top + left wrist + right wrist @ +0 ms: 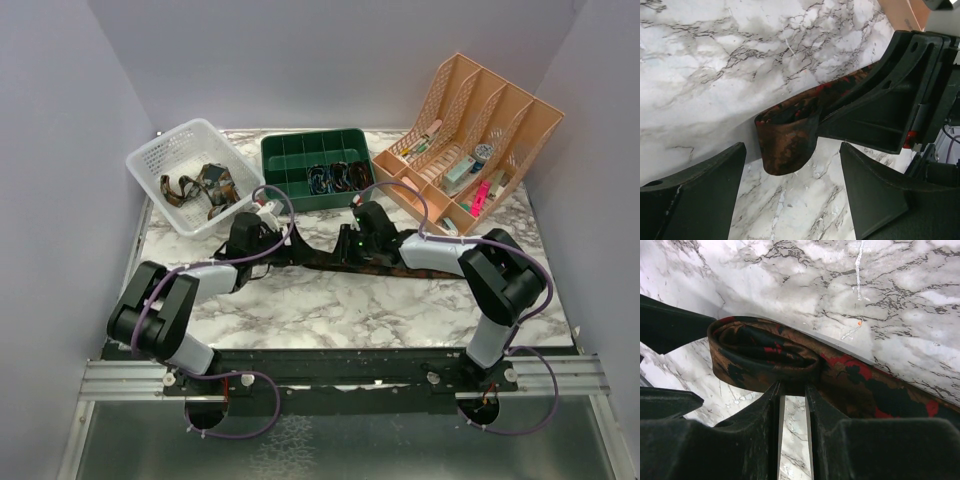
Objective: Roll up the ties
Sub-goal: Roll the tie at the center of the board.
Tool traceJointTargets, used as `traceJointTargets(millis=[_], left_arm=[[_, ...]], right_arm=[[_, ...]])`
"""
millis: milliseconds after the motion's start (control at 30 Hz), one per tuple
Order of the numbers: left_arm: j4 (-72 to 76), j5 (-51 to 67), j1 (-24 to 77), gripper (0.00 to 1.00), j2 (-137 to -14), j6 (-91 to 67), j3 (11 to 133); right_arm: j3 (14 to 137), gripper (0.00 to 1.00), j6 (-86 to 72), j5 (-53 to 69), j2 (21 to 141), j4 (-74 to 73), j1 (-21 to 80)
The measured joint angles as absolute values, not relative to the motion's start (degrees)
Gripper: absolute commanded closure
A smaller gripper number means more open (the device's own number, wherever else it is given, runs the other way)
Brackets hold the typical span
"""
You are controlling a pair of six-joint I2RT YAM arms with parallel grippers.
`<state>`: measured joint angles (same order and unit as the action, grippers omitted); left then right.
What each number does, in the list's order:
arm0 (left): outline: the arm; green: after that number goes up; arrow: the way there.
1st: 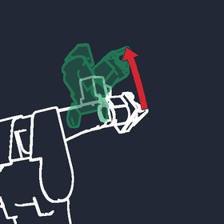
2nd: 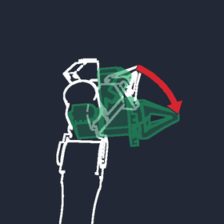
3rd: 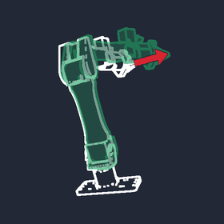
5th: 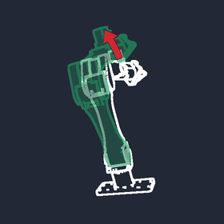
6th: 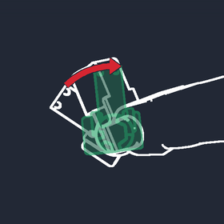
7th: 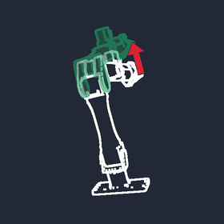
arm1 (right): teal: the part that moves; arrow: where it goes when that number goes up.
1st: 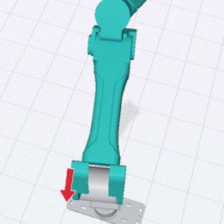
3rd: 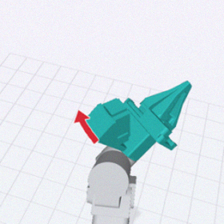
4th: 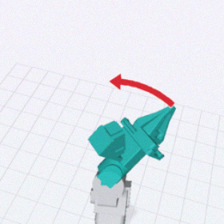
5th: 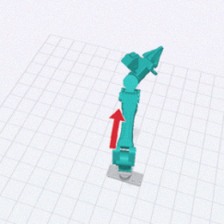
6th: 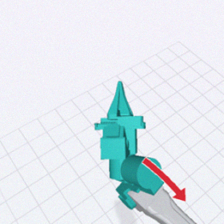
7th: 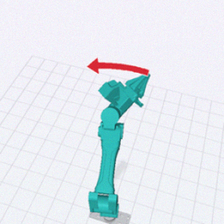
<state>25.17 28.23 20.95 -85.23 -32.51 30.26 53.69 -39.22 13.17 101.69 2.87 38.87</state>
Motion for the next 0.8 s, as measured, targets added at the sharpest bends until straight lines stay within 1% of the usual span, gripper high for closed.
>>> traceJointTargets(millis=[200, 367, 500, 667, 767, 800], left_arm=[[29.0, 31.0, 20.9, 0.25, -90.5, -32.2, 30.3], [30.5, 32.0, 20.9, 0.25, -92.1, -31.8, 30.6], [32.0, 33.1, 20.9, 0.3, -93.7, -31.4, 31.6], [33.0, 35.8, 20.9, 0.38, -96.6, -30.2, 33.9], [33.4, 37.2, 20.8, 0.4, -97.4, -29.9, 34.2], [33.4, 37.5, 20.8, 0.39, -97.6, -29.9, 34.2]], right_arm=[[53.7, 0.72, -39.2, 13.2, 101.7, 2.9, 38.7], [53.7, 0.71, -39.3, 13.4, 102.1, 2.9, 38.5], [53.7, 0.71, -39.4, 13.6, 102.3, 2.9, 38.5], [53.7, 0.71, -39.5, 13.8, 102.4, 2.9, 38.5], [53.7, 0.71, -39.6, 14.0, 102.5, 2.9, 38.2], [53.7, 0.71, -39.7, 14.2, 102.6, 2.9, 38.2]])
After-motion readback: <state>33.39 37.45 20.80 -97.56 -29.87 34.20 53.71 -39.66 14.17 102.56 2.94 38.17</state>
